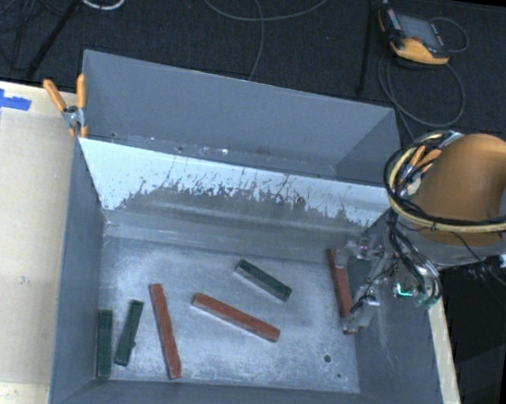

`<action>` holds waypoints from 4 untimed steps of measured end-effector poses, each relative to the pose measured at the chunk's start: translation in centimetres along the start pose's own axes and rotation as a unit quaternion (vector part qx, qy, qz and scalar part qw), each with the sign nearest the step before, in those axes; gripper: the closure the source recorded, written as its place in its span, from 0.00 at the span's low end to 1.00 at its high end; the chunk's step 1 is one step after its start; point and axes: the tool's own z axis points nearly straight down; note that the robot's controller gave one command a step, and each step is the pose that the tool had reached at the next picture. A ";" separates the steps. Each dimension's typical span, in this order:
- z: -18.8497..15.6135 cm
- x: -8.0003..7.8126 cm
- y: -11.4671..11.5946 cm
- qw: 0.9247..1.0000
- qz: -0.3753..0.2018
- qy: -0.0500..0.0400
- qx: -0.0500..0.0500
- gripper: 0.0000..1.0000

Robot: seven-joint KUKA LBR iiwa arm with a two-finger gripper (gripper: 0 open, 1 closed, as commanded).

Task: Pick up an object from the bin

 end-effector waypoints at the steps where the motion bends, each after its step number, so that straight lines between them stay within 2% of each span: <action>1: 10.1 -0.4 4.3 0.999 0.053 0.000 -0.001 0.00; 2: 9.9 -2.7 7.9 0.986 0.165 -0.004 -0.001 0.00; 3: 4.3 2.5 9.7 0.980 0.200 -0.003 -0.001 0.00; 4: 10.0 -4.1 9.0 0.994 0.107 -0.004 0.000 0.00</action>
Offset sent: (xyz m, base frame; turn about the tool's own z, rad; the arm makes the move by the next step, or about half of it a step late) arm 0.0056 0.0403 -0.0961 0.1084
